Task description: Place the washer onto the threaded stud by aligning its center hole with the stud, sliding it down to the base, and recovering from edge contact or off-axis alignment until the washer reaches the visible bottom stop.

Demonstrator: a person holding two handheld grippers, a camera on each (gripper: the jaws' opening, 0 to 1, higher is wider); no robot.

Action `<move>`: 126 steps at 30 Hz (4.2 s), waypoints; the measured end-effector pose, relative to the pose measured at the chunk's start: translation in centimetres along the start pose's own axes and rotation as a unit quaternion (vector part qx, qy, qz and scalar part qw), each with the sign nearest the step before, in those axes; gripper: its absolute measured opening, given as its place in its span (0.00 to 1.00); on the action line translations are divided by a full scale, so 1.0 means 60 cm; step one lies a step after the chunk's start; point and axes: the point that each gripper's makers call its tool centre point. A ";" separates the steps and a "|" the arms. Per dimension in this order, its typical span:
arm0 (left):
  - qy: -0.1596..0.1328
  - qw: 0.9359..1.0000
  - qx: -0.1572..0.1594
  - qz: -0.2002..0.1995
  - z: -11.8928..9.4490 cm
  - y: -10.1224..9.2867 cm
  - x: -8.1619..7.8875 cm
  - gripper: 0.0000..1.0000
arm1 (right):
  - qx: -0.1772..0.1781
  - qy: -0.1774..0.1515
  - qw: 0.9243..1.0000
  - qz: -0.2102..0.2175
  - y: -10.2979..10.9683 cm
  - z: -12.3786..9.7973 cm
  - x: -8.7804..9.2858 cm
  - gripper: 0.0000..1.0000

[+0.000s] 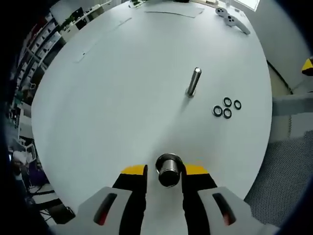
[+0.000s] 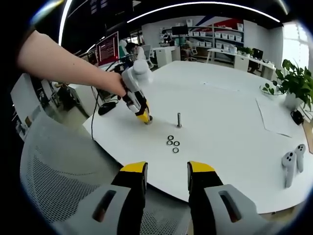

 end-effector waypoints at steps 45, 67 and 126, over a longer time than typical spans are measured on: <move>-0.219 0.952 -0.115 -0.180 -0.195 -0.054 0.097 0.33 | -0.021 0.017 0.999 -0.021 0.023 0.002 0.012 0.37; -0.261 0.936 -0.133 -0.194 -0.272 -0.100 0.146 0.35 | -0.037 0.018 0.999 -0.013 0.033 0.005 0.010 0.37; -0.310 0.926 -0.142 -0.162 -0.305 -0.155 0.136 0.30 | -0.042 0.050 0.997 -0.034 0.043 0.012 0.030 0.36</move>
Point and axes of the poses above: the point that each gripper's makers call its tool centre point, and the gripper's own axes: z roughly forward along the fingers, y roughly to its left, x roughly out of its underside, and after that the axes turned 14 degrees about z, right-handed
